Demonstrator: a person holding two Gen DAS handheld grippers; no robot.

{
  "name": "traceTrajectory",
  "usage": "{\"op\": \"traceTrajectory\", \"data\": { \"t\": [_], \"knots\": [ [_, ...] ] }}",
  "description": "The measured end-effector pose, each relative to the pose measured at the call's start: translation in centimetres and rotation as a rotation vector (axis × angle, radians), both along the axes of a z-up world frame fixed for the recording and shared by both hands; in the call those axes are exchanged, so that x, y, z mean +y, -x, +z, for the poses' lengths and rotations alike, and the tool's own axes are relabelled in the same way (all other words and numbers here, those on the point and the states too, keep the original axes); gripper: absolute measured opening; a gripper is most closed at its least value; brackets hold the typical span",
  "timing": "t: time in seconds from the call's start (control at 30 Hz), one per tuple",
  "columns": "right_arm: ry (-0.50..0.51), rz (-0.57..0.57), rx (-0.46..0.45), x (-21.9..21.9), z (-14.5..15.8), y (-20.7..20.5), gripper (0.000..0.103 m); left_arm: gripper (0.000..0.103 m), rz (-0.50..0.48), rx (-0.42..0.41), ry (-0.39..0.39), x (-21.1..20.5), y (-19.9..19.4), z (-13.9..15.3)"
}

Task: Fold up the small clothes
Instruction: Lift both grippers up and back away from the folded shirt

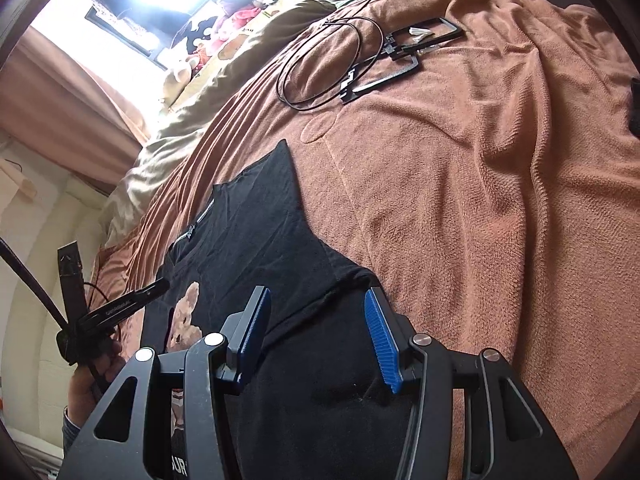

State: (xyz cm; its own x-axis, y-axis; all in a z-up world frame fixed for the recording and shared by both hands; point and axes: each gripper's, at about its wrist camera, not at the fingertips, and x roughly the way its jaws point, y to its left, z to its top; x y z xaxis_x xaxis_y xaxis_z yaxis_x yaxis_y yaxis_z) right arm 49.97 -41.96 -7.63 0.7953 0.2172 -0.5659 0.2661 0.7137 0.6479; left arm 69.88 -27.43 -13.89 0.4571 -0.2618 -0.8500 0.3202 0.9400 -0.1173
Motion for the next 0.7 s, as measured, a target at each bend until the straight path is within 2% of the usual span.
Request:
{"op": "traceTrajectory", "data": {
  "t": [0.03, 0.07, 0.1, 0.17, 0.2, 0.27, 0.33, 0.47, 0.57, 0.7],
  "knots": [
    [0.011, -0.001, -0.003, 0.2, 0.6, 0.3, 0.047, 0.022, 0.009, 0.002, 0.007, 0.7, 0.5, 0.6],
    [0.022, -0.002, -0.001, 0.4, 1.0, 0.6, 0.047, 0.032, 0.022, 0.002, 0.018, 1.7, 1.3, 1.3],
    [0.038, -0.002, -0.002, 0.7, 1.4, 1.0, 0.051, 0.038, 0.036, -0.003, 0.025, 2.8, 2.1, 2.1],
    [0.065, 0.001, -0.017, 1.3, 2.5, 2.3, 0.063, 0.058, 0.058, -0.021, 0.033, 4.4, 3.8, 3.6],
    [0.074, 0.002, -0.019, 1.7, 3.0, 3.0, 0.068, 0.061, 0.064, -0.032, 0.042, 5.2, 4.8, 4.3],
    [0.070, 0.011, -0.015, 2.3, 3.6, 4.0, 0.071, 0.072, 0.077, -0.050, 0.048, 7.1, 6.8, 5.8],
    [0.099, 0.028, 0.003, 3.4, 4.5, 5.1, 0.080, 0.078, 0.099, -0.067, 0.046, 8.6, 8.5, 7.2],
    [0.162, 0.054, 0.020, 5.1, 6.8, 7.5, 0.085, 0.095, 0.127, -0.115, 0.121, 11.4, 12.0, 10.1],
    [0.231, 0.061, 0.021, 6.4, 9.0, 9.8, 0.101, 0.100, 0.136, -0.193, 0.135, 12.9, 14.9, 12.4],
    [0.296, 0.080, 0.033, 8.0, 11.1, 12.3, 0.103, 0.102, 0.143, -0.236, 0.156, 14.8, 18.4, 14.6]
  ]
}}
